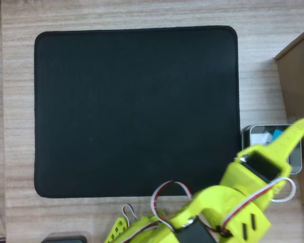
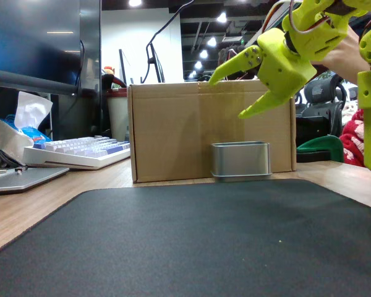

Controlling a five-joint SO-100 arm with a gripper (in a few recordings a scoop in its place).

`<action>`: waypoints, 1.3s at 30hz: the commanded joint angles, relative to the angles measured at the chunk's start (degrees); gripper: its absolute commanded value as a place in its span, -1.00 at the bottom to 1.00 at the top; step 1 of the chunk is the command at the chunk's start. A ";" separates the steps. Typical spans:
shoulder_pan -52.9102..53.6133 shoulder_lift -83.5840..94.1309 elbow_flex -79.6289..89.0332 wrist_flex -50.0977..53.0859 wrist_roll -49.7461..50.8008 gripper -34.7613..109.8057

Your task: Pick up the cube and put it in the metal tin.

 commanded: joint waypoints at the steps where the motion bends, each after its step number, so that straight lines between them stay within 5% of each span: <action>1: -1.58 3.69 0.62 -0.70 0.79 -0.11; 25: -38.85 30.50 9.58 21.53 12.74 -0.21; 39: -48.87 36.21 14.50 30.15 8.53 -0.39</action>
